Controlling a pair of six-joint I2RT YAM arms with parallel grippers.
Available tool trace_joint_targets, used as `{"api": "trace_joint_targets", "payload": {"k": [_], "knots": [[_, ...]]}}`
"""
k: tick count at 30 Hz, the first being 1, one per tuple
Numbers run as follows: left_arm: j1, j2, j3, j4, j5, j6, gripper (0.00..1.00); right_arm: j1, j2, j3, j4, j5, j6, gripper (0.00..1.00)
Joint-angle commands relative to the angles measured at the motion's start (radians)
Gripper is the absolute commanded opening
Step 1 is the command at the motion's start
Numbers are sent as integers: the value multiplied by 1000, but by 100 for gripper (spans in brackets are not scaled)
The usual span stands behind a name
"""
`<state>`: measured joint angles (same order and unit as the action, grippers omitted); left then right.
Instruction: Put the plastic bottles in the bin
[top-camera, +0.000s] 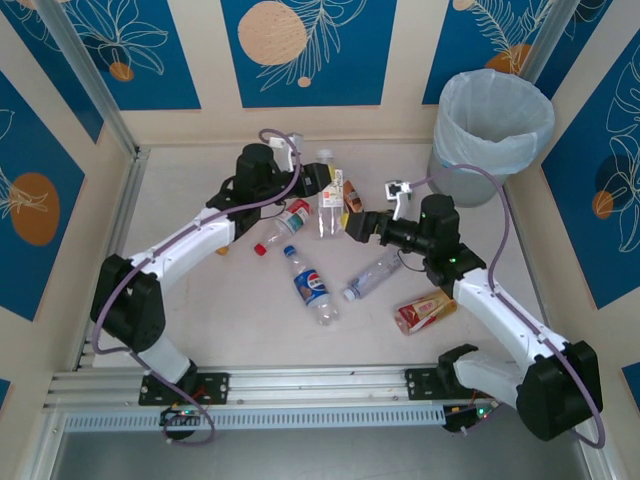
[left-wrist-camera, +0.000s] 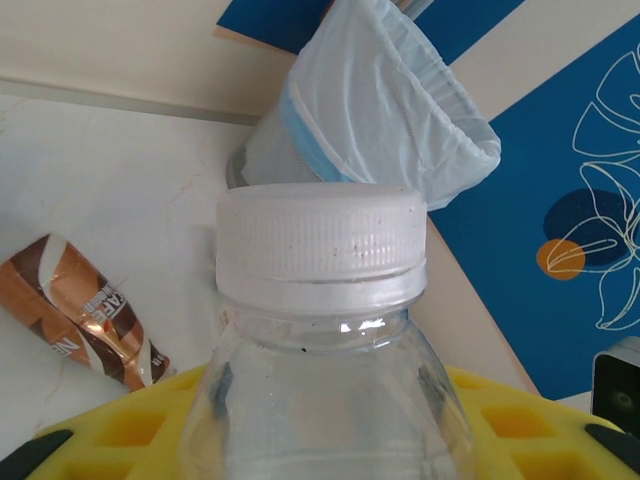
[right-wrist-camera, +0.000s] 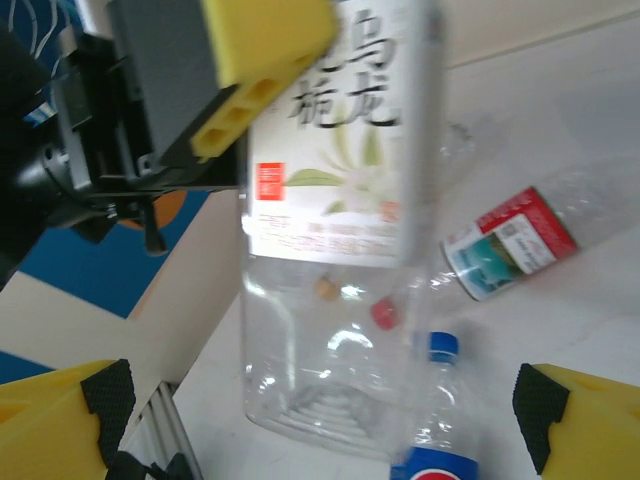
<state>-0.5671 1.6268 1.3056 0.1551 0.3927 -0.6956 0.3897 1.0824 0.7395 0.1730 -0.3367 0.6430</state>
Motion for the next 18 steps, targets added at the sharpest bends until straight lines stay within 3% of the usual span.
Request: {"api": "trace_joint_targets", "payload": {"k": [1, 5, 8, 14, 18], "knots": [[-31, 14, 52, -20, 11, 37, 39, 39, 57, 30, 61, 44, 9, 99], [-56, 15, 63, -72, -76, 61, 39, 111, 110, 34, 125, 134, -24, 99], [-62, 23, 64, -62, -68, 37, 39, 168, 144, 50, 114, 252, -100, 99], [-69, 34, 66, -70, -94, 5, 39, 206, 208, 95, 74, 401, -70, 99], [-70, 44, 86, -111, -110, -7, 39, 212, 230, 84, 114, 415, -129, 86]]}}
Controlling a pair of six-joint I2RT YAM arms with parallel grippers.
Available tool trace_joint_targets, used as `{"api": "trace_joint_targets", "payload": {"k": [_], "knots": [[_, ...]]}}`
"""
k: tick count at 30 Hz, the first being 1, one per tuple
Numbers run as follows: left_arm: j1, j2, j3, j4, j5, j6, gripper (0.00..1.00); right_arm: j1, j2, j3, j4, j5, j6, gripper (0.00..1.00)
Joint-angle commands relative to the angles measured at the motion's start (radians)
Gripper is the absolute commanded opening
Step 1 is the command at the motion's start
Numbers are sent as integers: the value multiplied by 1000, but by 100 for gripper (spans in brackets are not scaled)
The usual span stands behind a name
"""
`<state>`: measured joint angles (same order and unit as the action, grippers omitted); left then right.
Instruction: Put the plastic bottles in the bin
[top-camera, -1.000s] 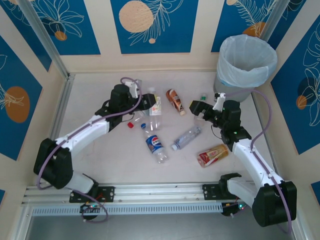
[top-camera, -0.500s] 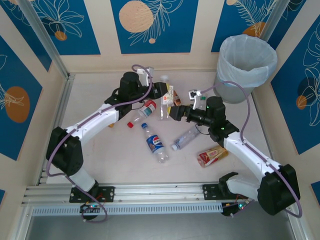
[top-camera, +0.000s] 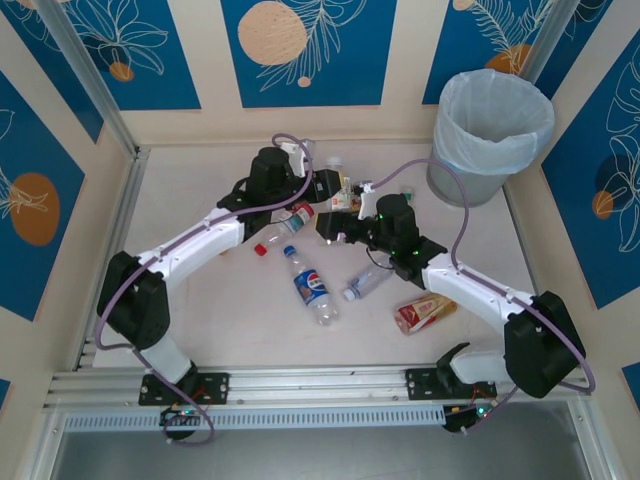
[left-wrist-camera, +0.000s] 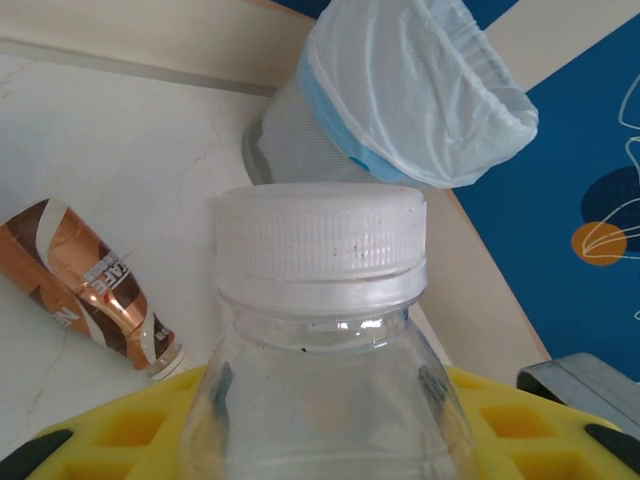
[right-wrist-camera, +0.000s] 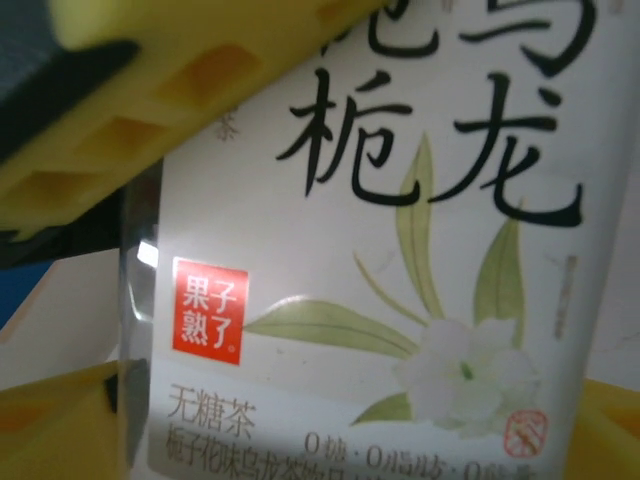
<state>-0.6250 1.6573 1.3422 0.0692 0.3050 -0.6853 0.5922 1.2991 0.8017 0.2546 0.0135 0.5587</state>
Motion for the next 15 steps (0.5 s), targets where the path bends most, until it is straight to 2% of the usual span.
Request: {"api": "trace_joint_targets", "payload": {"k": [1, 7, 12, 15], "knots": [[-11, 14, 55, -29, -17, -18, 39, 9, 21, 31, 25, 50, -60, 85], [-12, 18, 57, -24, 14, -31, 39, 9, 77, 110, -60, -25, -103, 91], [-13, 11, 58, -52, -3, -17, 40, 8, 73, 100, -27, -22, -119, 72], [-12, 11, 74, -70, 14, -1, 40, 6, 65, 104, -53, -20, -131, 66]]}}
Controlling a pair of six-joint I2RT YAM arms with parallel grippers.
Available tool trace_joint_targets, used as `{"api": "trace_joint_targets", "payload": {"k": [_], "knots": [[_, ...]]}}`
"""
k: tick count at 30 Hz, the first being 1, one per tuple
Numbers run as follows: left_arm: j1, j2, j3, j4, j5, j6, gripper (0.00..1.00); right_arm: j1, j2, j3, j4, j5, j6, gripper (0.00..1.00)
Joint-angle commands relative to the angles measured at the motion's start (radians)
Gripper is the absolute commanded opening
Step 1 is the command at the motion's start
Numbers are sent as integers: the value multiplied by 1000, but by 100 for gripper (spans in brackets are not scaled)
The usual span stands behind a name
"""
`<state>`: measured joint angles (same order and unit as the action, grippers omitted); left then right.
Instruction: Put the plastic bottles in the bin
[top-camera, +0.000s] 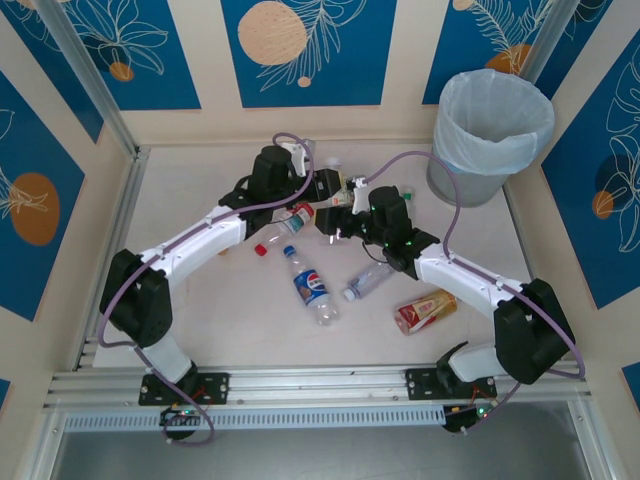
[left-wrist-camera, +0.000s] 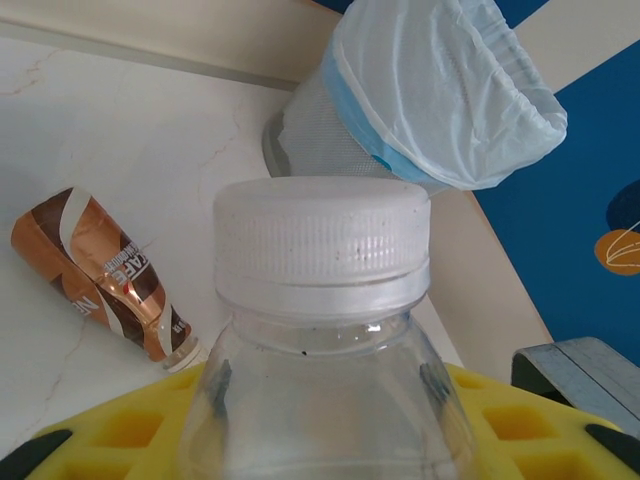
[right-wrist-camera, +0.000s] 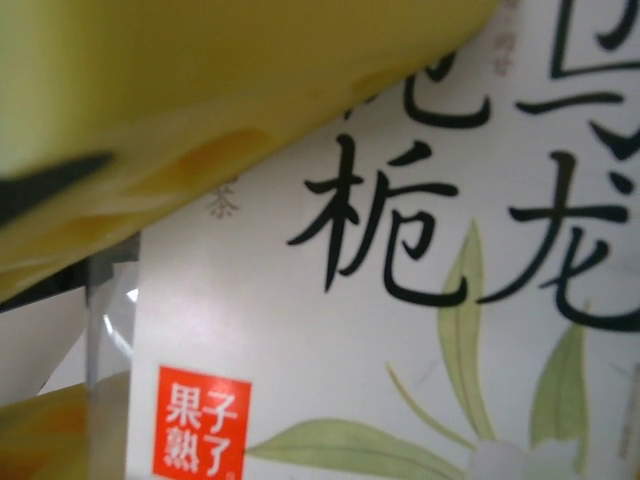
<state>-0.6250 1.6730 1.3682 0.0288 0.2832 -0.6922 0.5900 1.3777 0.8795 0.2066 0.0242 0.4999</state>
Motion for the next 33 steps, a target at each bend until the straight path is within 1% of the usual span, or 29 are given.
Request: {"api": "trace_joint_targets", "payload": {"k": [1, 3, 5, 11, 12, 13, 19, 23, 27, 29, 33], "knots": [[-12, -5, 56, -41, 41, 9, 40, 7, -17, 26, -11, -33, -76, 63], [-11, -6, 64, -50, 46, 13, 41, 4, -23, 23, -24, -33, -83, 59], [-11, -11, 70, -60, 52, 17, 45, 1, -32, 16, -26, -36, -88, 57], [-3, -66, 94, -126, 71, 74, 89, -10, -56, 0, -40, -33, -104, 55], [-3, -83, 94, -131, 70, 83, 95, -14, -58, -1, -44, -33, -105, 55], [-3, -98, 92, -130, 71, 90, 99, -16, -58, -2, -48, -33, -107, 55], [-3, -172, 54, -101, 55, 90, 99, -31, -60, 2, -65, -26, -131, 53], [1, -219, -12, -58, -13, 73, 99, -42, -65, -1, -73, -20, -140, 52], [8, -266, -86, 19, -44, 67, 99, -55, -76, 0, -95, 2, -160, 52], [8, -285, -113, 20, -95, 81, 99, -68, -81, 1, -113, 20, -166, 52], [9, -314, -166, -32, -254, 100, 99, -112, -108, 12, -145, 39, -182, 51]]}}
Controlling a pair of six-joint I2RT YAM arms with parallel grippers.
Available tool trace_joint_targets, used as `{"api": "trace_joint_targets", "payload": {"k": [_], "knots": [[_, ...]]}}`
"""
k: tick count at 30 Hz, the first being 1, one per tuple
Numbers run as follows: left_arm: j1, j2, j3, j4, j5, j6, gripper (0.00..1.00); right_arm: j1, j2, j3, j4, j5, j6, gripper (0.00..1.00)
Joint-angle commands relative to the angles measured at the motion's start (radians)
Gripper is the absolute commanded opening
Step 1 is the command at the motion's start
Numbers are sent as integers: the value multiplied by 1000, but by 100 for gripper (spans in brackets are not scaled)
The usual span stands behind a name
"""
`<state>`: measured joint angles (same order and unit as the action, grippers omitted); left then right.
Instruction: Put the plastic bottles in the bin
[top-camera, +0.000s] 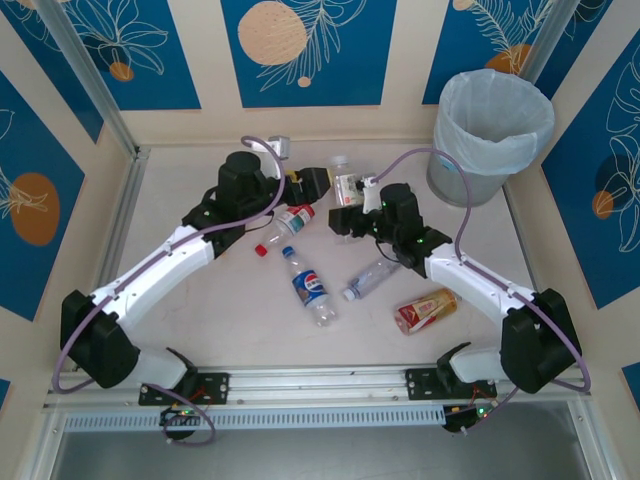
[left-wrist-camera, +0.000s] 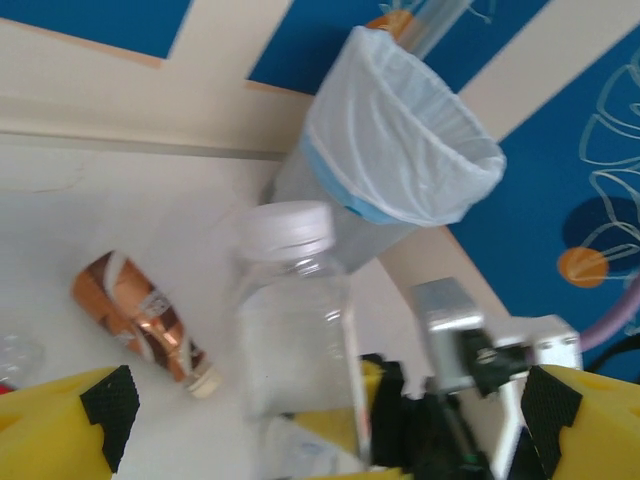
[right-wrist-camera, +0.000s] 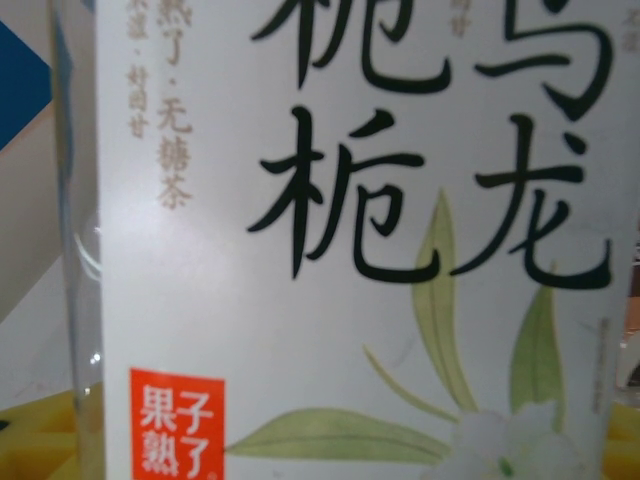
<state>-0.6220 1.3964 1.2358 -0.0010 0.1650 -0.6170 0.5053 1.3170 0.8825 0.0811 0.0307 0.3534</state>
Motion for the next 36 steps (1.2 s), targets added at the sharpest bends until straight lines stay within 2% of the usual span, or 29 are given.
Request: {"api": "trace_joint_targets", "payload": {"k": [1, 5, 8, 14, 20, 23, 26, 30, 36], "knots": [[7, -44, -48, -12, -166, 25, 99, -40, -56, 11, -20, 31, -41, 51], [10, -80, -126, -22, -268, 29, 99, -102, -78, 47, -35, 10, -74, 52], [11, -96, -189, 32, -276, 48, 99, -149, -75, 91, -41, -2, -95, 52], [12, -119, -249, 26, -322, 52, 99, -237, -38, 198, -64, -40, -135, 52], [13, -139, -279, -53, -388, 33, 99, -339, 40, 405, -193, -125, -183, 52], [16, -166, -314, -31, -377, 32, 99, -395, 97, 544, -288, -164, -183, 52], [18, -192, -340, -21, -388, 28, 99, -447, 146, 635, -301, -151, -183, 52], [21, -220, -347, -52, -416, 33, 99, -512, 208, 716, -261, -72, -191, 52], [21, -257, -378, -62, -440, 34, 99, -611, 339, 879, -256, -43, -170, 52]]}}
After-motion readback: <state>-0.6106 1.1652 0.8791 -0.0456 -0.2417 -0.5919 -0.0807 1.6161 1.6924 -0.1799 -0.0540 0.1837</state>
